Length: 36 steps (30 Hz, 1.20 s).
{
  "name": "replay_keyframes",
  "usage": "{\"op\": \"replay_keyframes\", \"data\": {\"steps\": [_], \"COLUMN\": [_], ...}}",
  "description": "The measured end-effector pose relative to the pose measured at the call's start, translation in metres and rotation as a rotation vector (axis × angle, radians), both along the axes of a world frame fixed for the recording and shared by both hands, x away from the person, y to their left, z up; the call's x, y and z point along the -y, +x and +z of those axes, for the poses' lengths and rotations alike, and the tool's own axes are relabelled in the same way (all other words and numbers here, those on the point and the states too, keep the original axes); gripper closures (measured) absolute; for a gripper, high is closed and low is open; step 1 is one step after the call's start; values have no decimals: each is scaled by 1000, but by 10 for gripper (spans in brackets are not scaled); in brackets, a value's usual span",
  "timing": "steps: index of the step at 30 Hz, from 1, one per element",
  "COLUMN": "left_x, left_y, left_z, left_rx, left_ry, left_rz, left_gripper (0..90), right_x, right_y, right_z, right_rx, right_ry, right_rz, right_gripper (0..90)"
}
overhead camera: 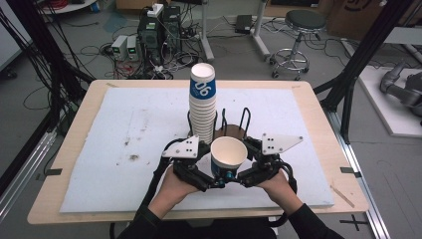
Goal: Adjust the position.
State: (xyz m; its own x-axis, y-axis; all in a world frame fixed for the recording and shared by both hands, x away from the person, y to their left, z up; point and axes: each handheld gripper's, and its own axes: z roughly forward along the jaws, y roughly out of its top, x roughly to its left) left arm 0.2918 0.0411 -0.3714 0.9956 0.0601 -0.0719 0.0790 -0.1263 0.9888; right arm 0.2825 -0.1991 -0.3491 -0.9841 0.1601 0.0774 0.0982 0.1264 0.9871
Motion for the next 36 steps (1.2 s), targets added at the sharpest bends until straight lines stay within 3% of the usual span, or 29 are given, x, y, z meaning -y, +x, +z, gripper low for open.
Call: {"op": "replay_keyframes", "data": {"steps": [4, 9, 15, 22, 27, 31, 36], "left_x": [1, 2, 2, 2, 1, -2, -14], "left_y": [0, 0, 1, 1, 1, 2, 2], "left_z": [-1, -2, -4, -5, -4, -2, 2], "left_rx": [0, 8, 7, 7, 5, -9, 8], "left_ry": [9, 27, 25, 27, 25, 18, 29], "left_rz": [-7, -2, -6, -11, -6, 8, 35], "left_gripper": [263, 266, 270, 274, 263, 205, 183], "right_x": [-2, -2, 1, 1, 1, 3, 8], "right_y": [0, 0, -1, -2, -2, -2, 1], "right_z": [-1, 0, 3, 4, 4, 5, 5], "right_rx": [2, -17, -7, 6, 25, 32, 32], "right_ry": [-11, 0, 26, 15, 14, 13, 17], "right_rz": [1, 5, -11, -17, -19, -30, -55], "right_gripper": [223, 187, 179, 208, 214, 216, 220]}}
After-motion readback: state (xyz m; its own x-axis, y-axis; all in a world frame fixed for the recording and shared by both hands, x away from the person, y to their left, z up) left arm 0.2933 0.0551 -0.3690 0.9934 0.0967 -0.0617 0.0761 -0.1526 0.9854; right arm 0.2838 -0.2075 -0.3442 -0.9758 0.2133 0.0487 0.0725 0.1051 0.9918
